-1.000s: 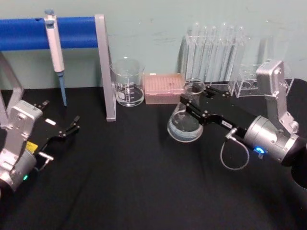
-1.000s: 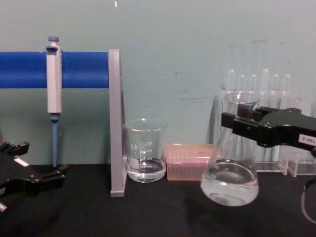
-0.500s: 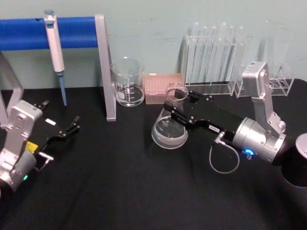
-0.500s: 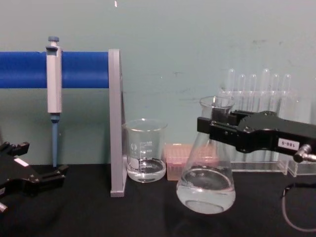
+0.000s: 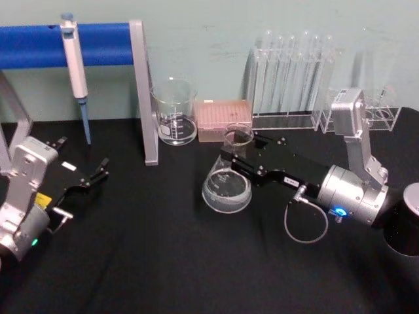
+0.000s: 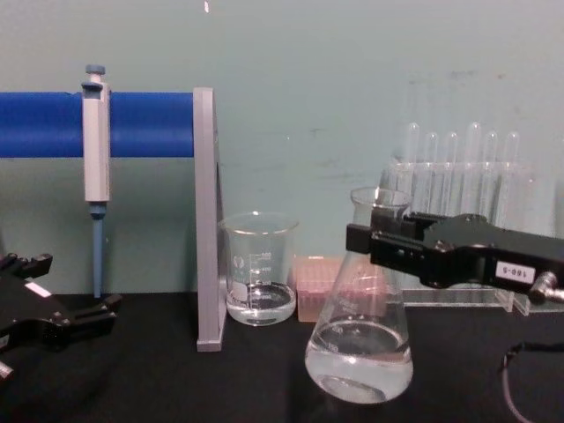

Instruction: Grasp the erlenmeyer flask with one hand, shake it three times, then place it back.

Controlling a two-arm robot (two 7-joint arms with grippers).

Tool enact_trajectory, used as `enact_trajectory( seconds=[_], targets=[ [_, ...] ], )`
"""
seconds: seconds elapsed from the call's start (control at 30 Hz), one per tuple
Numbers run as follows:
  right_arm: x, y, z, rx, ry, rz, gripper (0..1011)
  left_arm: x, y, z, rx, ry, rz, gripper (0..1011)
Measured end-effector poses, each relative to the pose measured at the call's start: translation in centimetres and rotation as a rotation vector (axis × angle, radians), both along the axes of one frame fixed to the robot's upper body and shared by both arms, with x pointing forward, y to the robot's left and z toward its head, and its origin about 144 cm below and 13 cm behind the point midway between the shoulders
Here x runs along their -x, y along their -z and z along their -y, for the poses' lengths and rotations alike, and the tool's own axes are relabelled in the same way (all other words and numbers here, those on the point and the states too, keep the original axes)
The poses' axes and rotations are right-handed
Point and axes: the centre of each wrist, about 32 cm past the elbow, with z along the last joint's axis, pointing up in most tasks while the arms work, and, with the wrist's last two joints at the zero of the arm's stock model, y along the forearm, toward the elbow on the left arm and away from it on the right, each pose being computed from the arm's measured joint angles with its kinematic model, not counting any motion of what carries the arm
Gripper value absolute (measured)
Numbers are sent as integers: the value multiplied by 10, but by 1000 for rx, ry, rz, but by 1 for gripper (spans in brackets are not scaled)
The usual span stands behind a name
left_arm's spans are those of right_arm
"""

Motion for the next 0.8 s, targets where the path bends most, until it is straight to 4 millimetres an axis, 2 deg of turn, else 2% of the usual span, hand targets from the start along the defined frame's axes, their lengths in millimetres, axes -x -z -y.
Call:
enact_trajectory(
  seconds=[0.8],
  targets=[
    [-1,18,4,54,-31,-46,449,0,0,0,0,0,0,1001]
  ],
)
